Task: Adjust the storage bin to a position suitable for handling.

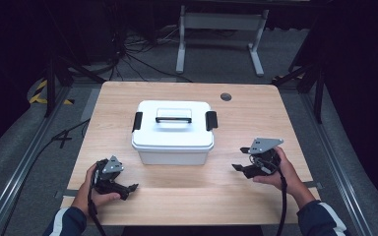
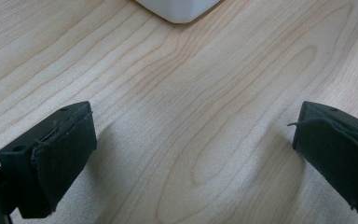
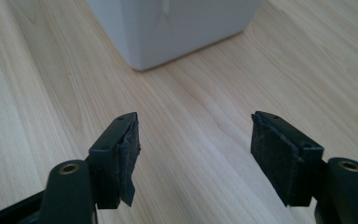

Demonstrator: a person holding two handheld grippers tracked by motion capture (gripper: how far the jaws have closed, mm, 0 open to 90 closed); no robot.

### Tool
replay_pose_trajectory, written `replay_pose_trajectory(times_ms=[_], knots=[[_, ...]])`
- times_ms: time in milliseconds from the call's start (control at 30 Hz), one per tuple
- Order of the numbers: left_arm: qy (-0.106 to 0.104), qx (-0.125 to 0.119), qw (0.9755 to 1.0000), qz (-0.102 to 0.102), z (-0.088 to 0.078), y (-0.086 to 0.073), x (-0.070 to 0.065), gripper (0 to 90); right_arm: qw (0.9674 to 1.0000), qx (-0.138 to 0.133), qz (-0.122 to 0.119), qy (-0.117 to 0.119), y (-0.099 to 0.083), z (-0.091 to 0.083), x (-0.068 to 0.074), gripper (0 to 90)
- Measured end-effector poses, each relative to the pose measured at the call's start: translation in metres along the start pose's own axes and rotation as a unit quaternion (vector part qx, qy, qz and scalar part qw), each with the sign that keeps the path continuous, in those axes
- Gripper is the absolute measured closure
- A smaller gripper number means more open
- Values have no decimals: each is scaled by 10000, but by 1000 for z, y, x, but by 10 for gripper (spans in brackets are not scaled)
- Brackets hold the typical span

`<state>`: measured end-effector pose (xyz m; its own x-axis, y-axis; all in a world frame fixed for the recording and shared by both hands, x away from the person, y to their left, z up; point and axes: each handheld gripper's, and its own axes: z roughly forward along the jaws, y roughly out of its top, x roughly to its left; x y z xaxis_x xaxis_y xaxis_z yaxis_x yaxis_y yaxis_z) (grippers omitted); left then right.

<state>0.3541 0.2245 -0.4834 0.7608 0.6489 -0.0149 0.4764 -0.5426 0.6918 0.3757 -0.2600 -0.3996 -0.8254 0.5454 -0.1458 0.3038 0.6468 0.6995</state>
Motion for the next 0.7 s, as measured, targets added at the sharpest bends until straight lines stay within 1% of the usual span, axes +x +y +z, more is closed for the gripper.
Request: replay_pose_trajectory(times_ms=[167, 200, 267, 500, 567, 600, 633, 700], knots=[[-21, -9, 10000, -2, 0, 0, 0, 0, 9996, 36, -248, 119, 23, -2, -1, 352], [-19, -12, 10000, -5, 1, 0, 0, 0, 9993, 62, -337, 125, 28, -2, -2, 357], [-17, -12, 10000, -4, 1, 0, 0, 0, 9988, 125, -459, 104, 36, -2, -4, 362], [-21, -8, 10000, -5, 0, 0, 0, 1, 9974, 122, -711, 76, 59, -9, -9, 397], [-17, -18, 10000, 6, 0, 0, 0, 3, 9966, 156, -801, 111, 66, -12, -11, 409], [-33, -22, 10000, -7, 1, 0, 0, 4, 9954, 129, -948, 82, 73, -15, -12, 411], [-30, -23, 10000, -3, 1, 0, 0, 4, 9954, 129, -948, 82, 73, -15, -12, 411], [-21, -4, 10000, -12, 0, 0, -1, 5, 9951, 84, -981, 109, 79, -18, -14, 411]])
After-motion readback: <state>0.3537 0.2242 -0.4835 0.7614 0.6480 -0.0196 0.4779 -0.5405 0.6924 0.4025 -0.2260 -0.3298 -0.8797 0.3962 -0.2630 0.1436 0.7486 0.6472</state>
